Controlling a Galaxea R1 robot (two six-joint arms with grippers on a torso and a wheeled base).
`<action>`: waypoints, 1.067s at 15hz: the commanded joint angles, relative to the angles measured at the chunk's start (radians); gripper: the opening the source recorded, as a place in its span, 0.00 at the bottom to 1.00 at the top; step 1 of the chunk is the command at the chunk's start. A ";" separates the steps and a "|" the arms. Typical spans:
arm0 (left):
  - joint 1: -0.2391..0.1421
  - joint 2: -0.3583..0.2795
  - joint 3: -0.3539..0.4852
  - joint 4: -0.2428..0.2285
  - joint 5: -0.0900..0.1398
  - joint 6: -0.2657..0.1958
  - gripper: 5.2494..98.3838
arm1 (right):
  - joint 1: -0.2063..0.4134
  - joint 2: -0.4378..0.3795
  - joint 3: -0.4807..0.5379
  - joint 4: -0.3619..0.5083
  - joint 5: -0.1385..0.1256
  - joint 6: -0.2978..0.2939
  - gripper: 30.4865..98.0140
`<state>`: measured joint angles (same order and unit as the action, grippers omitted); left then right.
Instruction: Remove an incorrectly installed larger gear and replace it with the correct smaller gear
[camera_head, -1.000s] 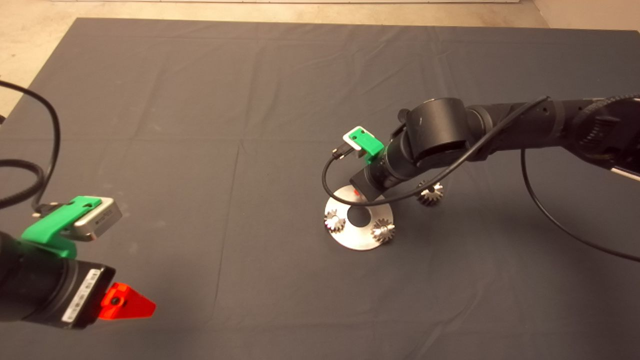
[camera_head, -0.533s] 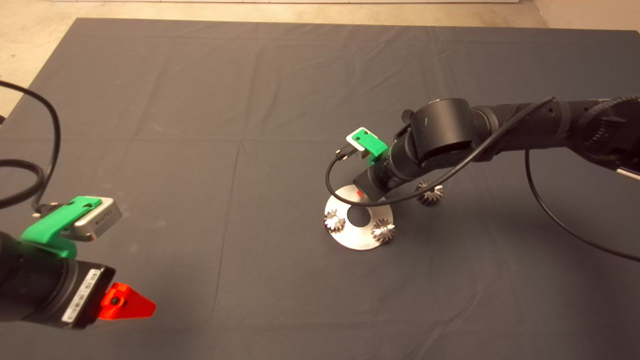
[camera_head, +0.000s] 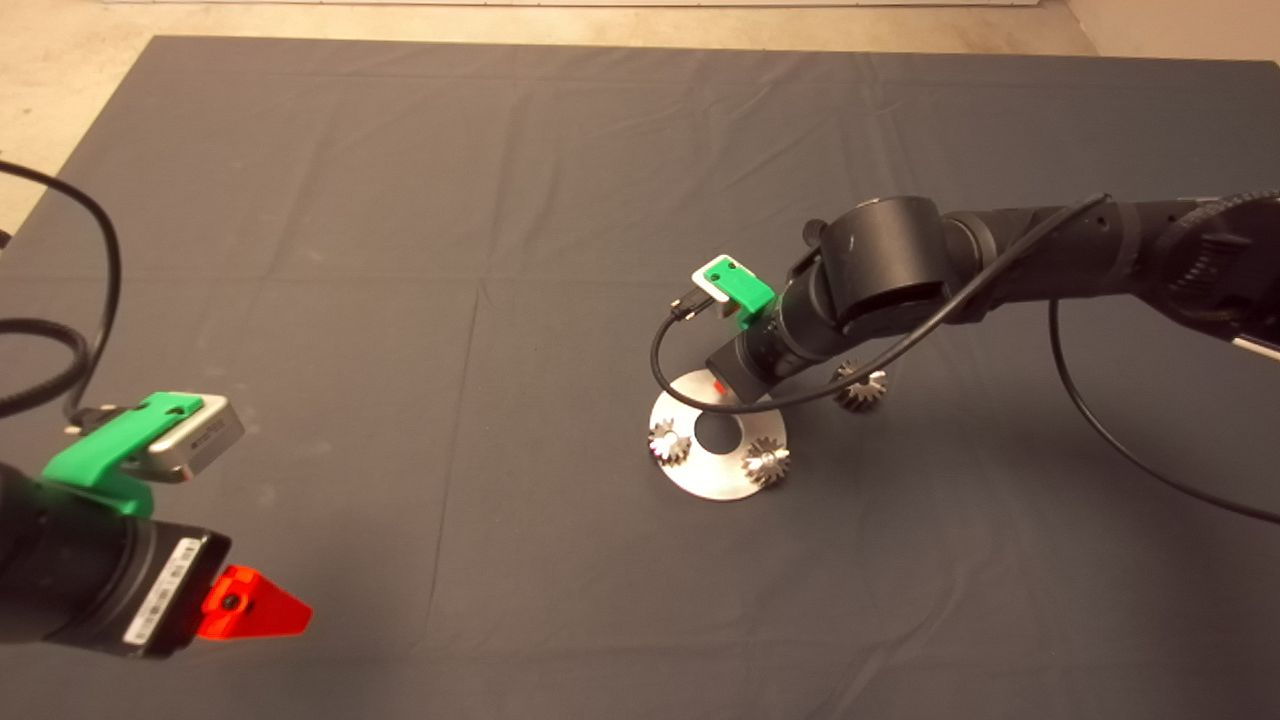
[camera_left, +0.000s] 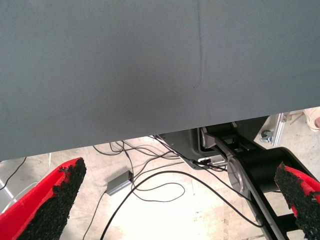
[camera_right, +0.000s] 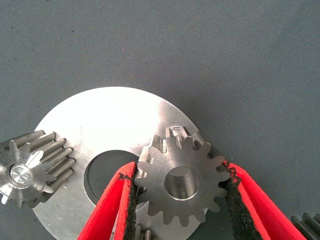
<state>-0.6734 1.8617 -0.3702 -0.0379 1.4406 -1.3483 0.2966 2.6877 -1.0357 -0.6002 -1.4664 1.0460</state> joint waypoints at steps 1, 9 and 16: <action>-0.002 -0.002 0.016 -0.017 0.004 0.001 0.99 | 0.013 0.002 -0.010 0.007 0.006 0.003 0.13; -0.002 -0.002 0.016 -0.017 0.004 0.001 0.99 | 0.012 0.002 -0.021 -0.015 0.008 0.003 0.13; -0.002 0.000 0.016 -0.017 0.004 0.001 0.99 | 0.003 0.002 -0.023 -0.033 0.009 0.003 0.13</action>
<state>-0.6734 1.8617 -0.3702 -0.0379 1.4406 -1.3485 0.2966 2.6902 -1.0468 -0.6060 -1.4615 1.0461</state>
